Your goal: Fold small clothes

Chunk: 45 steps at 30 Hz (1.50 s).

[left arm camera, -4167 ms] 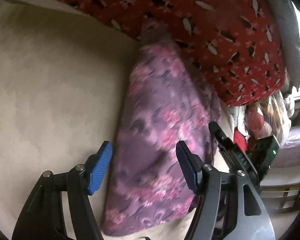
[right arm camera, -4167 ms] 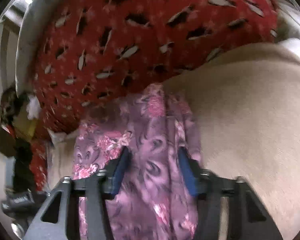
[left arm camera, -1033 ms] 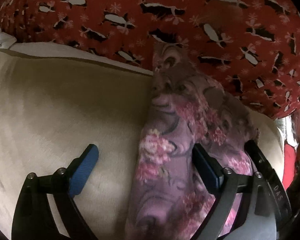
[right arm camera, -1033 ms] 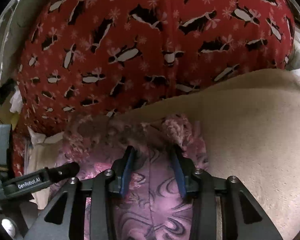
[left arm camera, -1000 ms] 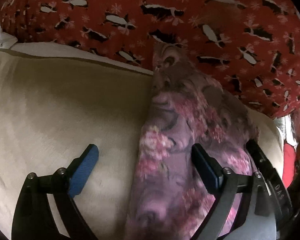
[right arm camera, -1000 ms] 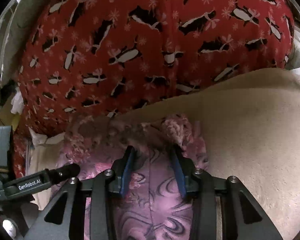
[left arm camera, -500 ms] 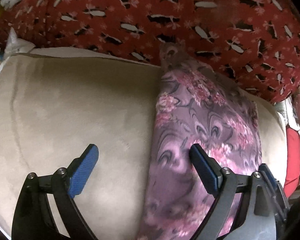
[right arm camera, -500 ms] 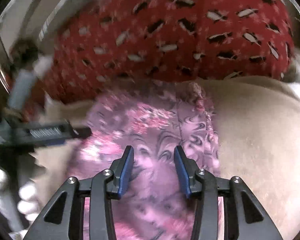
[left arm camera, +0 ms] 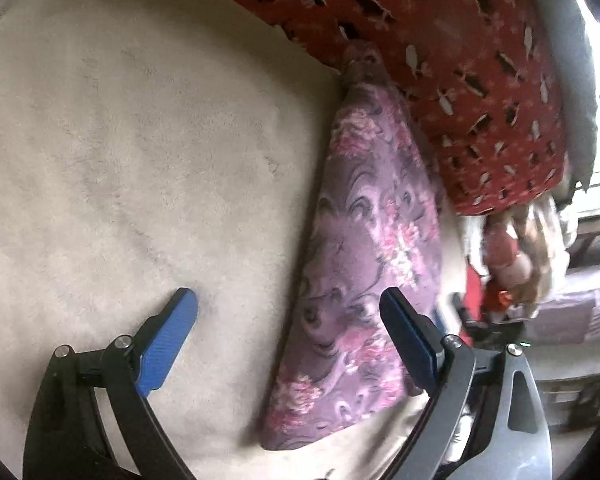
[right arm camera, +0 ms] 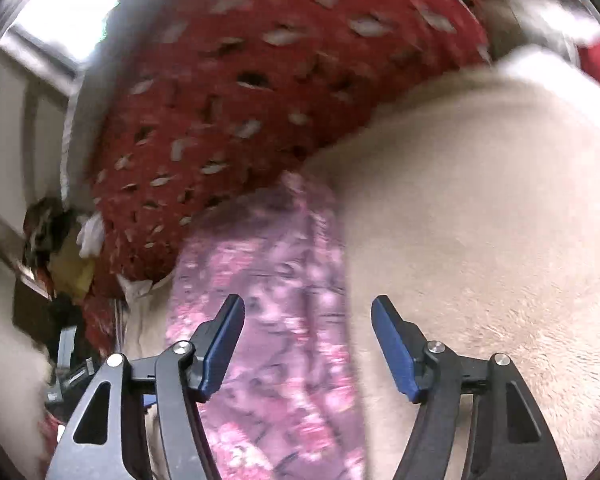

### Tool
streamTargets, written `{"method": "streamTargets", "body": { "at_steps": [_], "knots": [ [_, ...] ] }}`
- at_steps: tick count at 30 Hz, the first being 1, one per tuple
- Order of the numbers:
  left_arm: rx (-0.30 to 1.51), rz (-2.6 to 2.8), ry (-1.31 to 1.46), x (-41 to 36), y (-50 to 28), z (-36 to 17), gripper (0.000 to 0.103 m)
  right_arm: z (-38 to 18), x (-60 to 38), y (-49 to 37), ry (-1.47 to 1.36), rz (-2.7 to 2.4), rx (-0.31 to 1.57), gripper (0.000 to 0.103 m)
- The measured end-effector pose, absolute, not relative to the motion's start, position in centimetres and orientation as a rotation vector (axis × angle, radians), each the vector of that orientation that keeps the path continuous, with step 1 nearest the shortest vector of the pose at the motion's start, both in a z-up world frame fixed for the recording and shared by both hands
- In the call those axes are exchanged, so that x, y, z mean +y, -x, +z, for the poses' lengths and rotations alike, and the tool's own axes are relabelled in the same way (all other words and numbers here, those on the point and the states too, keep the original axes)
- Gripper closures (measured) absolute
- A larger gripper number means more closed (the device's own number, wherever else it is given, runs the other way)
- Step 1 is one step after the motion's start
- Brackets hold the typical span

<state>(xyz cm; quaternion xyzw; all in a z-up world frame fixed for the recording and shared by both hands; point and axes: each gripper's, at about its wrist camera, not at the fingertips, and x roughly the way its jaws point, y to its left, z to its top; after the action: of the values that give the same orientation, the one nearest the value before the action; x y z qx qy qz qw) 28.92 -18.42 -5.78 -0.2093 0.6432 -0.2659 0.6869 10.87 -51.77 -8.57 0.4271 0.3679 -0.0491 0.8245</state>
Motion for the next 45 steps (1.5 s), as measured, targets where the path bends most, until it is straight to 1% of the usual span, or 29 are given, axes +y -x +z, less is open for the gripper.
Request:
{"method": "streamTargets", "body": {
  "at_steps": [1,3,5,8,10,11,12,13,14,15,16,17,18,20,24,28,31,33,35,36,38,39,40,42,45],
  "knots": [
    [1.442,-0.613,0.475,-18.8,-28.8,-5.7,0.010,-9.4,-51.5,-11.6,-0.937,-0.048,0.795,0.034],
    [1.453,-0.662,0.466,-20.6,-28.7,-5.7,0.010,-9.3,-50.4,-13.0,-0.901,0.026,0.778,0.032],
    [1.480,-0.698,0.436,-22.4,-28.8,-6.1,0.010,-9.1,-49.8,-14.5,-0.879,0.072,0.784,0.021],
    [1.467,-0.687,0.356,-24.4,-28.3,-6.1,0.003,-8.9,-48.8,-16.2,-0.816,0.052,0.830,0.020],
    [1.459,-0.676,0.335,-25.0,-28.1,-5.8,0.003,-8.2,-48.0,-16.6,-0.746,0.029,0.864,0.022],
    [1.457,-0.680,0.338,-25.3,-28.0,-5.6,0.007,-8.2,-47.4,-16.8,-0.710,0.021,0.877,0.030],
    [1.455,-0.682,0.333,-25.6,-27.9,-5.4,0.026,-8.0,-46.8,-16.9,-0.661,0.018,0.891,0.036],
    [1.448,-0.649,0.276,-26.0,-27.7,-5.1,0.033,-7.6,-46.3,-16.8,-0.628,0.014,0.890,0.044],
    [1.431,-0.629,0.218,-26.2,-27.7,-4.9,0.047,-7.6,-46.4,-16.4,-0.610,0.003,0.886,0.051],
    [1.414,-0.621,0.187,-26.1,-27.5,-4.7,0.057,-7.1,-46.2,-16.1,-0.588,-0.014,0.880,0.056],
    [1.394,-0.616,0.167,-25.9,-27.1,-4.3,0.061,-6.7,-46.1,-15.9,-0.578,-0.026,0.871,0.064],
    [1.366,-0.611,0.143,-25.9,-26.7,-3.7,0.069,-6.4,-46.4,-15.5,-0.576,-0.029,0.862,0.071],
    [1.346,-0.610,0.132,-26.0,-26.4,-3.1,0.073,-6.0,-46.3,-15.4,-0.573,-0.028,0.847,0.073],
    [1.302,-0.608,0.131,-25.5,-25.5,-1.8,0.075,-4.6,-45.6,-14.7,-0.547,-0.025,0.823,0.076],
    [1.229,-0.608,0.118,-23.2,-23.4,0.8,0.076,-2.0,-42.9,-13.6,-0.477,0.016,0.814,0.077],
    [1.185,-0.610,0.111,-19.7,-20.5,2.1,0.076,-0.1,-40.4,-11.3,-0.501,0.100,0.785,0.077],
    [1.197,-0.613,0.165,-15.7,-17.7,1.5,0.076,0.3,-38.4,-8.6,-0.539,0.168,0.768,0.077],
    [1.218,-0.611,0.194,-14.1,-15.9,0.0,0.075,-0.1,-37.3,-6.6,-0.569,0.212,0.758,0.076],
    [1.267,-0.582,0.210,-12.9,-14.2,-2.4,0.075,-1.5,-36.6,-5.2,-0.564,0.215,0.784,0.076],
    [1.297,-0.566,0.205,-12.5,-13.8,-3.6,0.075,-3.4,-36.6,-4.5,-0.581,0.191,0.827,0.076],
    [1.371,-0.511,0.181,-11.7,-13.3,-6.3,0.074,-6.4,-37.1,-3.9,-0.613,0.124,0.935,0.072],
    [1.390,-0.515,0.198,-11.3,-13.2,-6.8,0.073,-7.9,-38.1,-3.2,-0.667,0.102,0.962,0.071],
    [1.397,-0.521,0.220,-10.8,-13.1,-6.8,0.073,-8.0,-38.9,-2.6,-0.728,0.106,0.935,0.063],
    [1.368,-0.527,0.234,-10.1,-13.0,-5.6,0.073,-6.9,-40.3,-1.6,-0.775,0.060,0.890,0.061],
    [1.270,-0.543,0.190,-11.2,-13.7,-2.7,0.073,-4.4,-41.1,-1.8,-0.753,0.028,0.818,0.059]
  ]
}}
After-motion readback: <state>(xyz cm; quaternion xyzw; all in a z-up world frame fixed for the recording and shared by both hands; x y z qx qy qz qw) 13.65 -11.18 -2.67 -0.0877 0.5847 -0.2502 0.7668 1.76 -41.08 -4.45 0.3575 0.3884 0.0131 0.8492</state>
